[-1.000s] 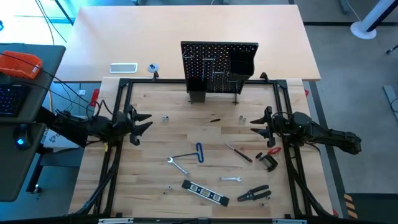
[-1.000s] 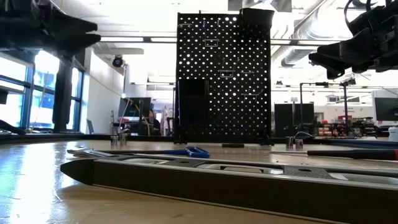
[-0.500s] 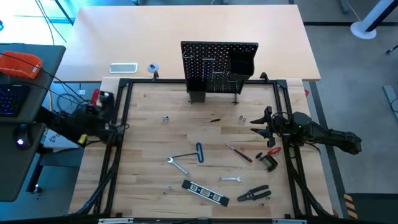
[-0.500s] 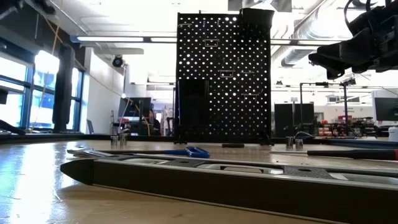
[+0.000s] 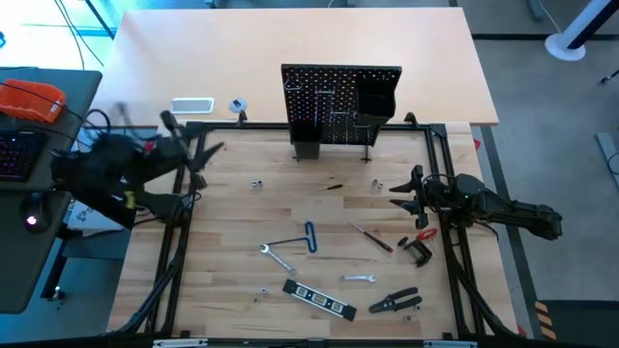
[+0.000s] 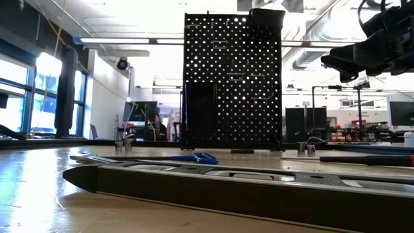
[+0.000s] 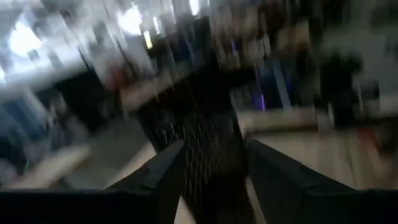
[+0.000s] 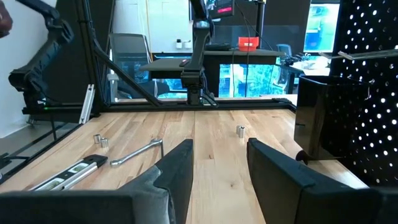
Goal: Hang tools onto peg board
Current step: Put the bolts on the pegboard
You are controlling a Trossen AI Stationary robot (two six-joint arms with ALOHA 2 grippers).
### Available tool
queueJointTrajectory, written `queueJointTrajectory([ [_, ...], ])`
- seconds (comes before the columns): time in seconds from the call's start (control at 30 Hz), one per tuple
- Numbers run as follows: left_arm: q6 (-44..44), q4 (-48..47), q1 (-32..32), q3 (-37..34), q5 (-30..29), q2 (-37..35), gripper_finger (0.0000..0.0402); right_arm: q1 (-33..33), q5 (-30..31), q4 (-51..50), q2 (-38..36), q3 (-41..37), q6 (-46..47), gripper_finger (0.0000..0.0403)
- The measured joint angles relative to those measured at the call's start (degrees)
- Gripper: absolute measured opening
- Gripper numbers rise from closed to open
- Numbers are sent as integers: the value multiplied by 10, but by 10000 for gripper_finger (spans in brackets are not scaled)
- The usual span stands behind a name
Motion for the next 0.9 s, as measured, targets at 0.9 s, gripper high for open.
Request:
queueJointTrajectory([
  [0.9, -285, 490, -57, -518, 103, 19, 168, 0, 0, 0, 0, 0, 0, 147],
])
